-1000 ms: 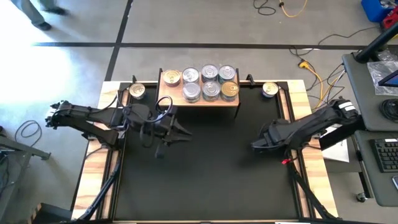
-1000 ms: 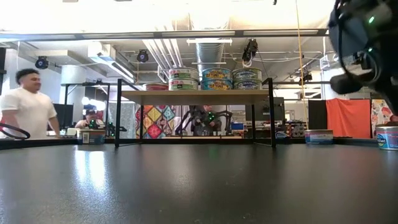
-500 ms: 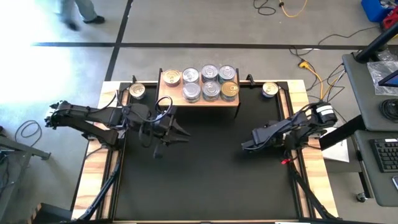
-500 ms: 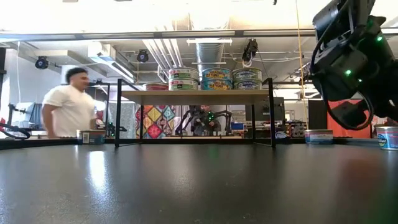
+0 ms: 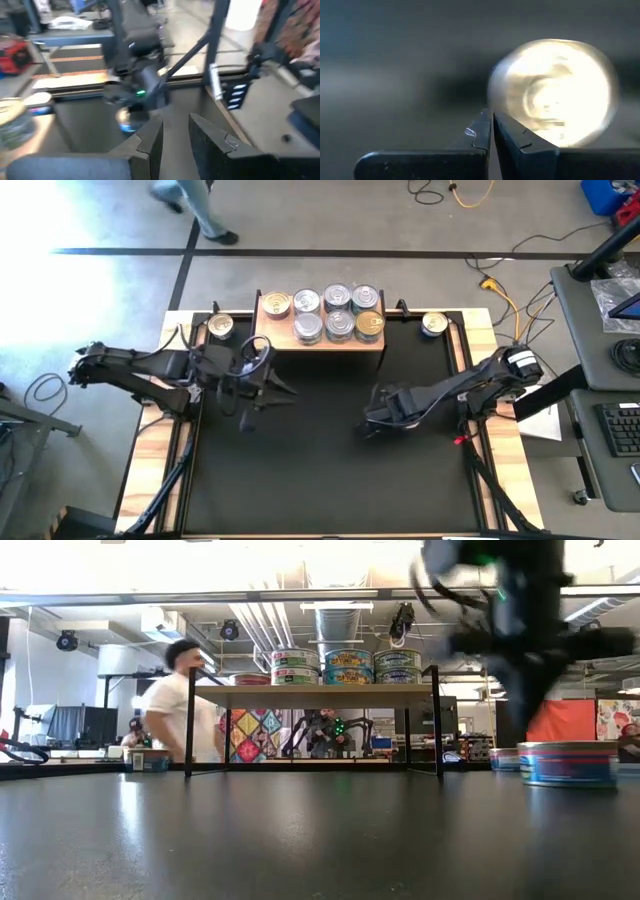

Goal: Stack canned seafood by type on shelf
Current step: Put the bottom right blue pink tuna can on the shelf aligned with the other blue pink tuna can

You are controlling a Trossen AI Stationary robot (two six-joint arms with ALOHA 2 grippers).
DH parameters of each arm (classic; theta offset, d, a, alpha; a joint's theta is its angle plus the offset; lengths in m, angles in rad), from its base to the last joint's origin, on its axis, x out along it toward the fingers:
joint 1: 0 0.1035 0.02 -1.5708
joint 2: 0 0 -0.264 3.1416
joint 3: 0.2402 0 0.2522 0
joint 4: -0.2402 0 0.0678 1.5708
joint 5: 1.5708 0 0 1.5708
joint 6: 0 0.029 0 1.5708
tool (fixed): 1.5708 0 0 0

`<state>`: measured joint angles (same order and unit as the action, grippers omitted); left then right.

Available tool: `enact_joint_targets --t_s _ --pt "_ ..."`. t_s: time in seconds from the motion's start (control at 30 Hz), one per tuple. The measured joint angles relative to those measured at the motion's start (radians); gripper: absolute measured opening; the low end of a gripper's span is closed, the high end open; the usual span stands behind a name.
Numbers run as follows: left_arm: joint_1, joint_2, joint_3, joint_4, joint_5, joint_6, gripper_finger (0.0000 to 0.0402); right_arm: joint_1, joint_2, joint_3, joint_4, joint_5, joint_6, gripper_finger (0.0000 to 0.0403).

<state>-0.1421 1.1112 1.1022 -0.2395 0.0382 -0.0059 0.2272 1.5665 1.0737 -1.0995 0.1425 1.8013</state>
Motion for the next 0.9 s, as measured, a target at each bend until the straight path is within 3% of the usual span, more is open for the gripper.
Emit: enact_joint_targets --t_s 0.1,0.17,0.3,0.43,0.5,0.67,0.77,0.9 --pt "0.001 -0.037 0.012 -0.085 -0.088 0.035 0.0078 0.023 0.001 0.082 0.112 0.036 -0.206 0.0013" --pt "0.001 -0.066 0.019 -0.152 -0.157 0.055 0.0078 0.031 0.001 0.141 0.093 0.04 -0.298 0.0013" --pt "0.001 -0.126 0.022 -0.249 -0.263 0.056 0.0078 0.03 0.0 0.254 -0.118 0.077 -0.301 0.0013" --pt "0.001 -0.163 0.022 -0.299 -0.283 0.011 0.0078 0.029 -0.005 0.304 -0.43 0.135 -0.245 0.0013" --pt "0.0 -0.174 0.021 -0.306 -0.283 -0.022 0.0078 0.019 -0.009 0.272 -0.475 0.136 -0.239 0.0013" --pt "-0.026 -0.185 0.007 -0.318 -0.282 -0.106 0.0078 0.0 -0.077 0.064 -0.251 0.083 -0.286 0.0013" --pt "-0.069 -0.199 0.007 -0.398 -0.283 -0.158 0.0078 0.009 -0.099 -0.035 -0.259 0.029 -0.188 0.0013" --pt "-0.121 -0.236 0.01 -0.552 -0.308 -0.262 0.0078 0.038 -0.177 -0.1 -0.279 0.05 -0.085 0.0013"
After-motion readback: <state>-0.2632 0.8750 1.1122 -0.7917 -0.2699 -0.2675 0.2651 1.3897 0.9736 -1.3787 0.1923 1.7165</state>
